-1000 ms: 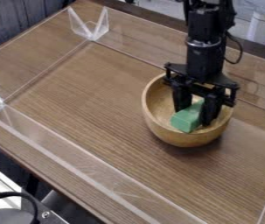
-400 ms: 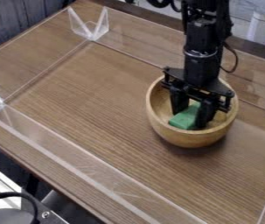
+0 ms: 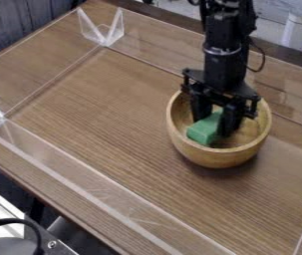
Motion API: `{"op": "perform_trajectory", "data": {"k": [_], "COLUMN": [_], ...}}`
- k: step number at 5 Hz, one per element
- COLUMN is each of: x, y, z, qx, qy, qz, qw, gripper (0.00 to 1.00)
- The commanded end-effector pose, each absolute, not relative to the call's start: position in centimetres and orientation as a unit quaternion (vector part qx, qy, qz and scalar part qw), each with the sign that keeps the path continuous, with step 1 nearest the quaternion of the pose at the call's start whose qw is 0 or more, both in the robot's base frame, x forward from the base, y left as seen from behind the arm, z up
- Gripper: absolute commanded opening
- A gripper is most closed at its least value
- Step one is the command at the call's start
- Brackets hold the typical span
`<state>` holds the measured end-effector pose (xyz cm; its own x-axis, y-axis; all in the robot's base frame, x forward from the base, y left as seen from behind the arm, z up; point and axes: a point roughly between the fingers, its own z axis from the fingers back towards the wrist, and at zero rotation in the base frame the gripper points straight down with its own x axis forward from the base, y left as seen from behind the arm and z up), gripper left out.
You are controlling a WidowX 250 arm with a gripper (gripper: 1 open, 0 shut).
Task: Put the green block in the brown bowl
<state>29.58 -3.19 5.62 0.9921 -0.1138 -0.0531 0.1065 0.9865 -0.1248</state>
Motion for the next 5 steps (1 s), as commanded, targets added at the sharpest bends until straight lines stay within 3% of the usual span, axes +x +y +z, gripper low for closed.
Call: {"op": "perform_trajectory", "data": {"k": [1, 3, 5], "x": [31.2, 32.3, 32.3], "y": [-2.8, -2.6, -2.7], "z": [9.2, 8.7, 11.3], "qx": [-0.063, -0.051, -0.063], "qy": [-0.026, -0.019, -0.032], "qz": [-0.066, -0.052, -0.051], "qw": [0.996, 0.997, 0.996], "gripper": [1.00, 1.00, 1.00]}}
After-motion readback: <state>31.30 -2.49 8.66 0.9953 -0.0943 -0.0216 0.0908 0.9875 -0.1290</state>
